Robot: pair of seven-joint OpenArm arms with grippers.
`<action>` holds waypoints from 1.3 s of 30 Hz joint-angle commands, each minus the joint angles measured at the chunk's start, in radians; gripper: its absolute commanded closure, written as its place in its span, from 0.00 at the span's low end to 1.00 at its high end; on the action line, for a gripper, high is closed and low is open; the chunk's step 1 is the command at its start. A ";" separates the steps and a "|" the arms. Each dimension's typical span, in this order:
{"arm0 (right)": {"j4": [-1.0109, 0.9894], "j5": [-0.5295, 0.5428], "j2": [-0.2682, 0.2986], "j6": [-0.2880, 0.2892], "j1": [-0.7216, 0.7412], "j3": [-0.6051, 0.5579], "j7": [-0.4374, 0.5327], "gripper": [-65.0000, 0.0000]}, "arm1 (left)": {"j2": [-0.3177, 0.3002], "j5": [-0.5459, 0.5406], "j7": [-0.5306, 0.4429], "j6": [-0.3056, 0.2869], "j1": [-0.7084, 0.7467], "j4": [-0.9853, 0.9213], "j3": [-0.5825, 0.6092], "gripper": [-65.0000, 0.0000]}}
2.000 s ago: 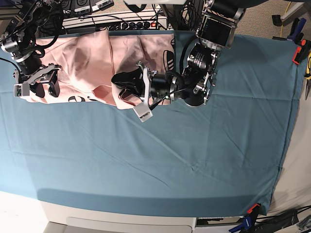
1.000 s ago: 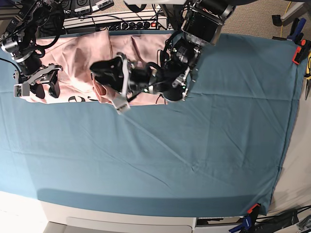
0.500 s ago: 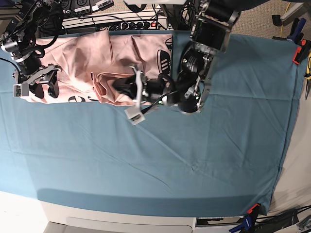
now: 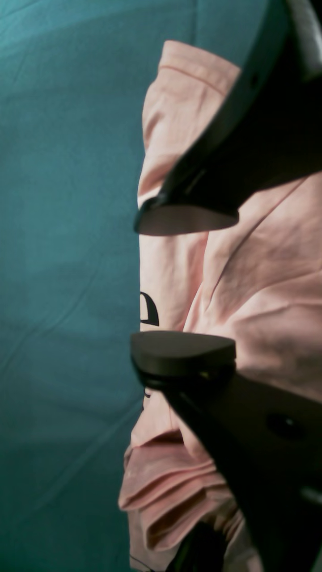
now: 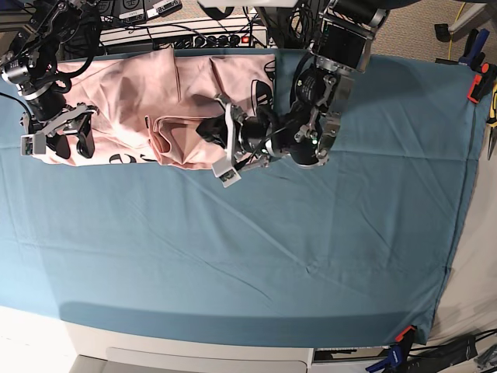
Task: Fold the T-shirt properly
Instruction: 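Grasp the folded shirt's end with the left gripper, then fold the held shirt end over toward the right gripper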
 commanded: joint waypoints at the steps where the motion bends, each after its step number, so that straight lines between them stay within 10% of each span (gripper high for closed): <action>1: 0.015 0.019 0.014 0.001 0.006 0.006 0.038 0.48 | 0.012 0.014 -0.032 -0.006 -0.018 0.017 0.027 1.00; 9: 0.015 0.019 0.014 0.001 0.006 0.006 0.044 0.48 | -0.010 0.233 -0.090 0.047 -0.038 0.017 0.212 1.00; 23: 0.015 0.019 0.014 0.001 0.006 0.006 0.048 0.48 | 0.098 0.140 -0.009 0.227 -0.021 0.017 0.396 1.00; 39: 0.015 0.026 0.013 0.001 0.006 0.006 0.049 0.48 | 0.100 0.224 -0.208 0.150 -0.081 0.021 0.367 1.00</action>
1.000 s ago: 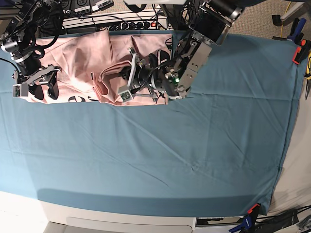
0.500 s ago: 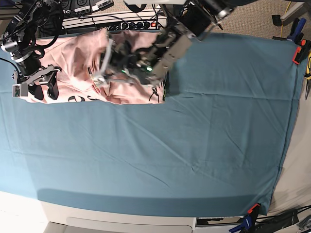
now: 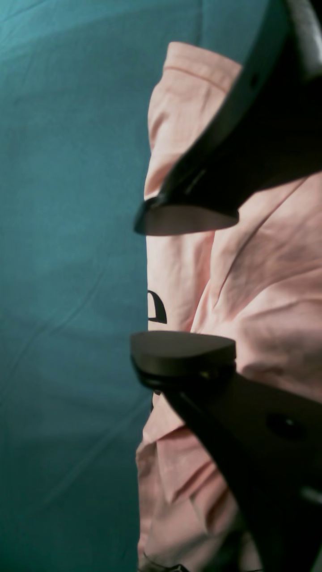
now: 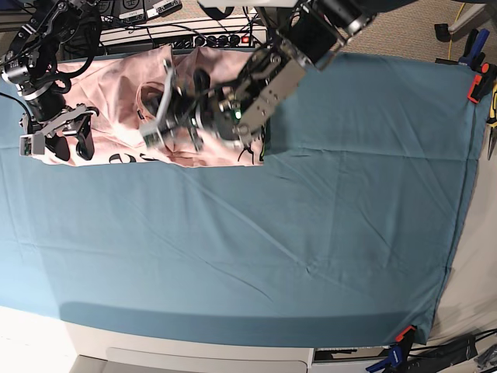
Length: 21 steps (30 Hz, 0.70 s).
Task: Fold the T-shirt properly
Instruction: 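Fold the held shirt end over toward the right gripper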
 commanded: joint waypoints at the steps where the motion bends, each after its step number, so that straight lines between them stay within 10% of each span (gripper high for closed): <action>1: 0.015 0.019 0.014 0.001 0.006 0.006 0.031 0.48 | 0.025 0.000 -0.051 0.007 -0.030 0.014 -0.009 1.00; 11: 0.015 0.019 0.014 0.001 0.006 0.006 0.033 0.48 | 0.025 0.124 -0.152 0.105 -0.065 -0.058 -0.010 1.00; 16: 0.015 0.019 0.014 0.001 0.006 0.006 0.032 0.48 | 0.025 0.129 0.119 0.122 -0.090 -0.051 -0.024 1.00; 21: 0.015 0.019 0.014 0.001 0.006 0.006 0.033 0.48 | -0.011 -0.106 0.208 0.119 -0.107 -0.016 -0.117 1.00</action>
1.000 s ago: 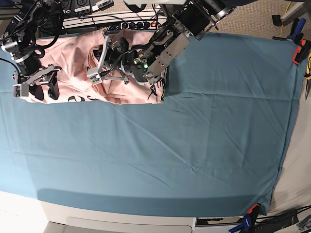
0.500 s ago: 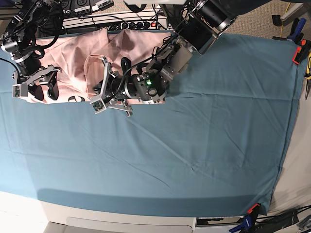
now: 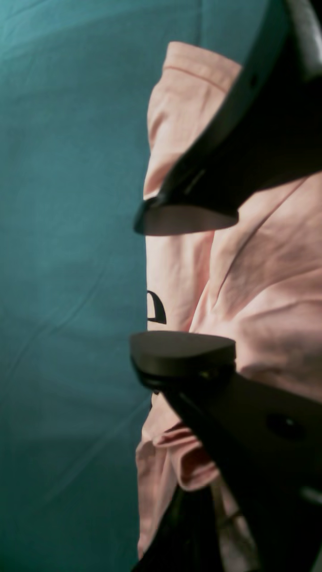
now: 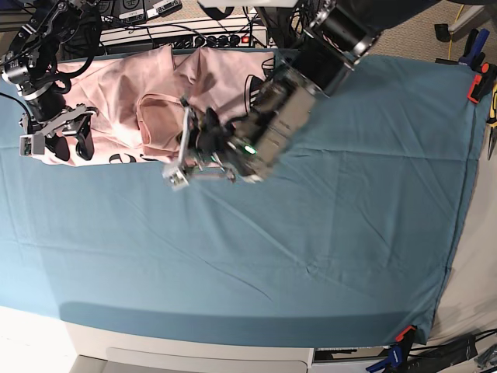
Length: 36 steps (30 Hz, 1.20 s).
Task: Fold the T-shirt properly
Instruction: 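Fold the held shirt end over toward the right gripper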
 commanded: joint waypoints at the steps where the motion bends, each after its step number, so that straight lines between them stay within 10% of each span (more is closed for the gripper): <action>1: 0.015 0.019 0.014 0.001 0.006 0.006 0.033 0.48 | 0.009 -0.038 0.011 -0.021 -0.016 0.015 -0.020 1.00; 21: 0.015 0.019 0.014 0.001 0.006 0.006 0.039 0.48 | -0.023 -0.234 0.085 -0.104 0.179 0.024 -0.074 1.00; 34: 0.015 -0.024 0.019 0.001 0.006 0.006 0.044 0.48 | 0.047 -0.720 0.219 -0.332 0.206 0.025 -0.031 1.00; 36: 0.011 -0.118 0.038 -0.097 0.014 0.011 0.058 0.48 | 0.047 -0.716 0.272 -0.332 0.190 0.025 -0.031 1.00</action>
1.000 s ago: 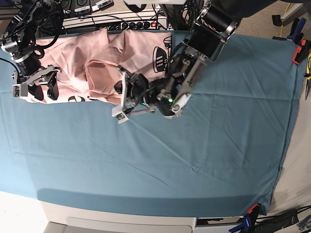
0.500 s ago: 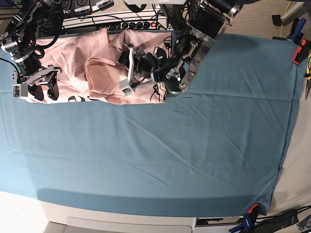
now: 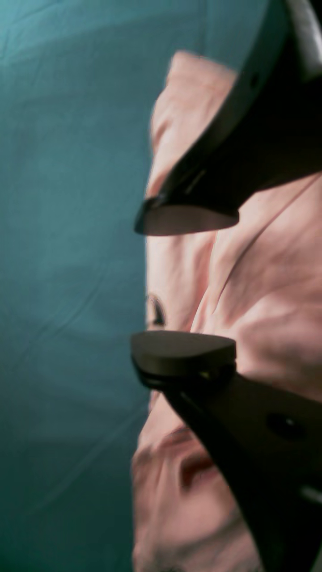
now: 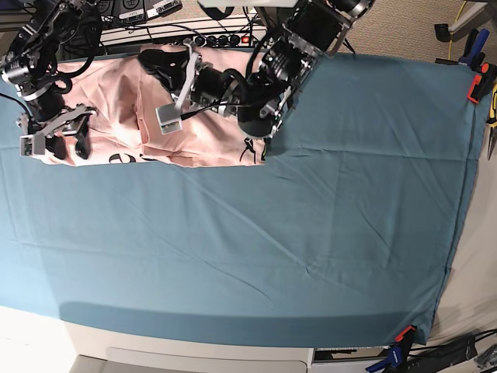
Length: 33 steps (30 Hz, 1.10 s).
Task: Fold the T-shirt properly
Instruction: 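Fold the held shirt end over toward the right gripper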
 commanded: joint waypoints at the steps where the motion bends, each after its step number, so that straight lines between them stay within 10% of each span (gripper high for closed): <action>1: 0.001 -0.024 0.044 -0.033 0.019 0.019 0.037 0.48 | 0.025 -0.023 -0.005 -0.008 -0.022 0.017 0.001 0.99; 8: -0.347 0.040 0.250 -0.089 0.131 0.123 -0.021 0.32 | 0.025 0.024 -0.022 -0.008 -0.027 0.017 0.002 0.62; 18: -0.886 0.537 0.499 -0.005 0.232 0.128 -0.355 0.27 | 0.025 0.132 -0.088 -0.008 -0.027 0.017 0.002 0.62; 33: -1.060 0.816 0.511 0.068 0.230 -0.296 -0.477 0.29 | 0.025 0.132 -0.089 -0.008 -0.028 0.017 0.002 0.62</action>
